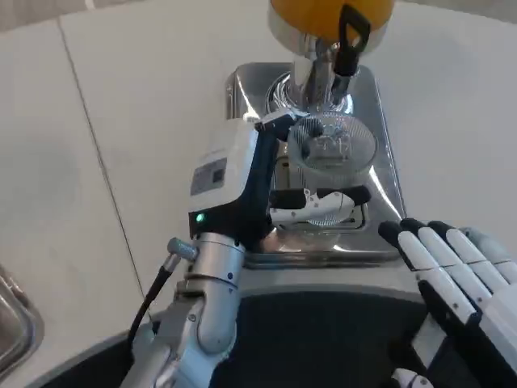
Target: Grasp the cup under the faucet to collect the drink, then remove the cup.
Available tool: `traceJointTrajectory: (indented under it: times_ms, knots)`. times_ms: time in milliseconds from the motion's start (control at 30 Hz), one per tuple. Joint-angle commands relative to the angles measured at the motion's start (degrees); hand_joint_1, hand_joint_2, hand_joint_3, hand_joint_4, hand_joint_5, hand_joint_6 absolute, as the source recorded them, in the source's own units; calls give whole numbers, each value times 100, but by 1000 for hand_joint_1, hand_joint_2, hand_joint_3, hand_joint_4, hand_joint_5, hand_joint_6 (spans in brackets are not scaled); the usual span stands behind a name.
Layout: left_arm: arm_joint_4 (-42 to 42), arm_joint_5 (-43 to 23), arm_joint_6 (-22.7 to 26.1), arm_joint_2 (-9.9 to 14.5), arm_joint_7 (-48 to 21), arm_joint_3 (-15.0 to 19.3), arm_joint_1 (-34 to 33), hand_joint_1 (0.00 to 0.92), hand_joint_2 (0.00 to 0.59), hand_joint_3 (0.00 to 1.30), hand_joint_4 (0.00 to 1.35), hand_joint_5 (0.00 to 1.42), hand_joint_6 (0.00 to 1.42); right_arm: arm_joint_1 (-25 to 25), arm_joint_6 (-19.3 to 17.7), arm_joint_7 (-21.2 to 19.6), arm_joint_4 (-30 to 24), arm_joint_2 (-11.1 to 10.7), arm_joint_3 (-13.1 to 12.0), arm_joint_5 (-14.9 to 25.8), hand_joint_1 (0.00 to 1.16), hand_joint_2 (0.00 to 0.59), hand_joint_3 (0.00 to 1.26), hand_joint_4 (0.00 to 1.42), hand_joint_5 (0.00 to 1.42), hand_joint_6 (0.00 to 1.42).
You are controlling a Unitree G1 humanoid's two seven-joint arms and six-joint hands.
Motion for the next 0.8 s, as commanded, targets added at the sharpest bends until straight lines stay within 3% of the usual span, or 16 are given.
traceJointTrajectory:
  times_ms: [33, 367, 467, 567, 667, 800]
  knots:
    - [235, 5, 45, -110, 378, -76, -225, 568, 42, 1198, 1185, 1424, 1424, 11, 82, 65, -13, -10, 1, 10, 178, 554, 0, 0, 0, 16]
    - [665, 3, -25, 52, 957, -133, -406, 577, 74, 1106, 1116, 1423, 1424, 75, 110, 68, -55, 7, -26, 30, 177, 554, 0, 0, 0, 18]
    - [721, -39, -168, 144, 918, -201, -349, 537, 82, 987, 1113, 1333, 1424, 23, 138, 82, -41, 8, 3, 25, 177, 554, 0, 0, 0, 24]
    - [705, -15, -233, 236, 900, -309, -307, 477, 69, 764, 868, 1131, 1302, -30, 169, 106, -29, -3, 32, 17, 176, 552, 0, 0, 0, 27]
    - [738, -105, -339, 315, 694, -357, -320, 331, 44, 442, 502, 863, 1060, -75, 192, 135, -16, -16, 54, 14, 176, 551, 0, 0, 0, 29]
    - [774, -195, -453, 374, 549, -372, -319, 207, 12, 243, 276, 663, 824, -113, 207, 146, 28, -26, 123, 32, 176, 550, 0, 0, 0, 31]
